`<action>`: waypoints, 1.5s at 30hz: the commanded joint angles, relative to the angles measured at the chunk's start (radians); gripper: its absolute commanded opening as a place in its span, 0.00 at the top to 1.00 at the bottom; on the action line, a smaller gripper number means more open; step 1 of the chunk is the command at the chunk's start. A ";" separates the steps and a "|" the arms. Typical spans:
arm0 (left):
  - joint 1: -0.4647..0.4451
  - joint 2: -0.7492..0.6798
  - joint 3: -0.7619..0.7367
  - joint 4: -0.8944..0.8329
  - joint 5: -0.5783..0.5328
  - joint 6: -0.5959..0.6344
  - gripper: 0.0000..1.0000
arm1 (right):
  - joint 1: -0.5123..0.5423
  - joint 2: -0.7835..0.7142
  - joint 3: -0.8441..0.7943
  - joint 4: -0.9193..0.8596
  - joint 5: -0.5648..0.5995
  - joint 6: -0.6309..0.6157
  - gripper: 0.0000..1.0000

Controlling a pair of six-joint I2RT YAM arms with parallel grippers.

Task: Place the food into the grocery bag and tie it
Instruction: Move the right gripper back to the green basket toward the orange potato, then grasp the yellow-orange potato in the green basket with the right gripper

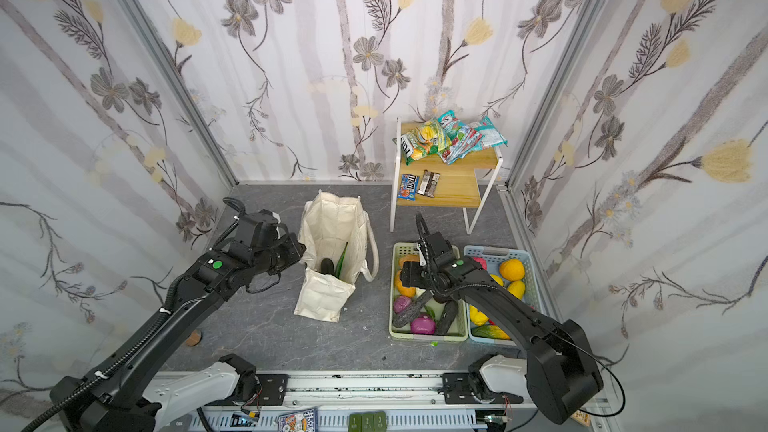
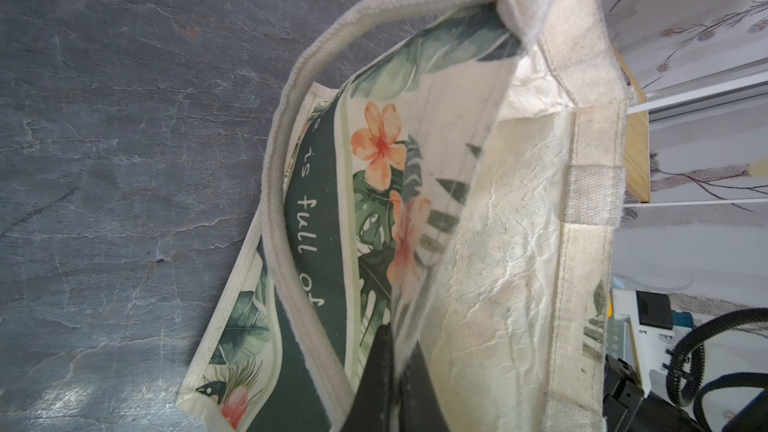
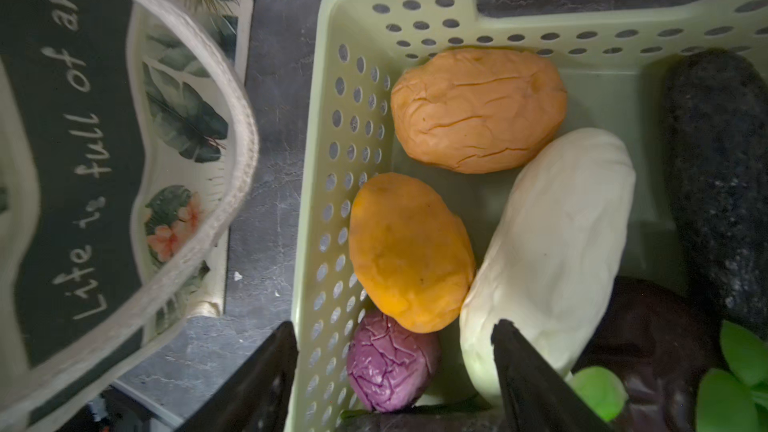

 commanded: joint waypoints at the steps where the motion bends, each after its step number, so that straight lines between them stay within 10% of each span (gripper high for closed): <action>1: -0.001 -0.004 -0.004 -0.005 -0.011 -0.006 1.00 | 0.042 0.049 0.010 0.050 0.103 -0.110 0.24; 31: -0.001 -0.016 -0.016 -0.012 -0.012 -0.005 1.00 | 0.103 0.248 0.037 0.118 0.210 -0.334 0.22; 45: -0.002 -0.010 -0.005 -0.013 -0.018 -0.005 1.00 | 0.099 0.176 0.027 0.093 0.191 -0.278 0.46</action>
